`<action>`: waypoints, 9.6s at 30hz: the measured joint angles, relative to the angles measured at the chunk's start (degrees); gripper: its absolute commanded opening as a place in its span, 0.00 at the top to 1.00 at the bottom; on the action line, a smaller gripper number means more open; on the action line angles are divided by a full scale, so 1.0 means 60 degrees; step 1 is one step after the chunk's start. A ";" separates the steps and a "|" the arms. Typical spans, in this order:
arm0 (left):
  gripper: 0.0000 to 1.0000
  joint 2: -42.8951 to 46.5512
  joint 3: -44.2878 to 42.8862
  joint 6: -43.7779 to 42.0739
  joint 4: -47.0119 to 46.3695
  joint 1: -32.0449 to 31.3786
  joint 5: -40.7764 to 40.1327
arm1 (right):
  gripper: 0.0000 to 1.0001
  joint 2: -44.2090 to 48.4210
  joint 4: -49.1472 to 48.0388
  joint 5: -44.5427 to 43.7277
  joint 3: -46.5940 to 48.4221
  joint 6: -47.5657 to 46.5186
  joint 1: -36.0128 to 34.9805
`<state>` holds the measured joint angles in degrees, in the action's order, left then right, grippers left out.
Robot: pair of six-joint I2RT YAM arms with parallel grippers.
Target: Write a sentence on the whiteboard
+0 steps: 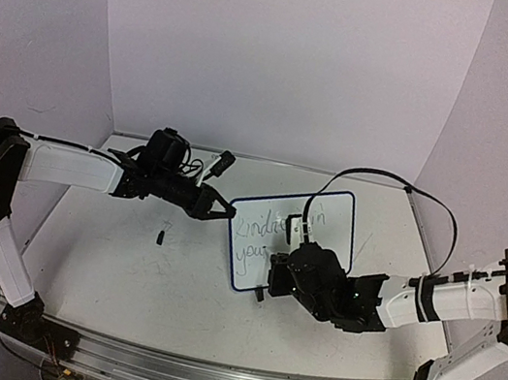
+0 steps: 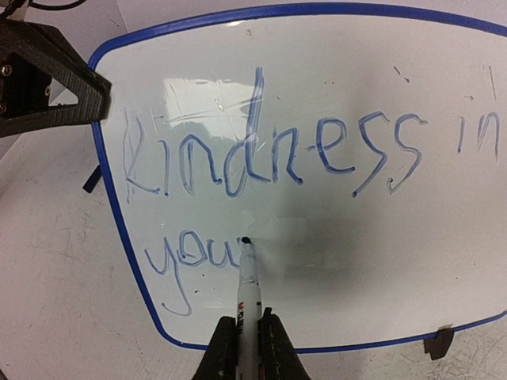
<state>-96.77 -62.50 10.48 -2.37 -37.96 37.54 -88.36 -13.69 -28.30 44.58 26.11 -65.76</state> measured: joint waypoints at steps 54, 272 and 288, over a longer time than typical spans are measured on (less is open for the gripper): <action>1.00 0.0000 0.0000 -0.0004 0.0000 -0.0007 0.0011 | 1.00 0.1115 0.0032 0.0121 -0.0966 -0.0038 0.0142; 1.00 0.0011 0.0000 -0.0007 -0.0007 -0.0051 -0.0051 | 1.00 0.1014 -0.0631 0.0443 -0.1240 0.0164 0.1042; 1.00 0.0011 0.0000 -0.0018 -0.0004 -0.0051 -0.0036 | 1.00 0.2580 -0.0203 0.0584 -0.2035 0.0324 0.1111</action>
<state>-96.71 -62.50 10.37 -2.39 -38.26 37.32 -72.88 -14.91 -24.80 32.36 28.05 -59.09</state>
